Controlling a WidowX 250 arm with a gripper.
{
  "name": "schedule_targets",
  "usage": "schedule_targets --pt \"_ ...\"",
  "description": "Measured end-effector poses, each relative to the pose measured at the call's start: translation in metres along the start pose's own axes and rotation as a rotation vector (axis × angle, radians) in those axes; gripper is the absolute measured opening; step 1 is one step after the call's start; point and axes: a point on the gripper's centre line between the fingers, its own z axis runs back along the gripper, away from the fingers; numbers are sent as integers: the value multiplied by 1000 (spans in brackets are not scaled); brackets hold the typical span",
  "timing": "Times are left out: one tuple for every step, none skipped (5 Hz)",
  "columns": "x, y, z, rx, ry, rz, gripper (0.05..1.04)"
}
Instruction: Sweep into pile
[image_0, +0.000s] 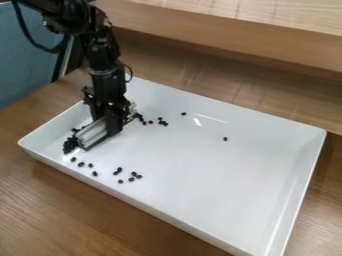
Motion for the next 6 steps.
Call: schedule_targets --pt "3 -3 0 -24 -1 22 478" --pt "-1 -10 -1 -31 55 -21 758" --pt "-12 -21 3 -32 68 -49 988" --pt "-15 -28 14 -48 60 -44 1003" --pt "-11 -32 46 -41 -9 -38 1001" --pt "-11 -35 68 -41 -43 -29 1001"
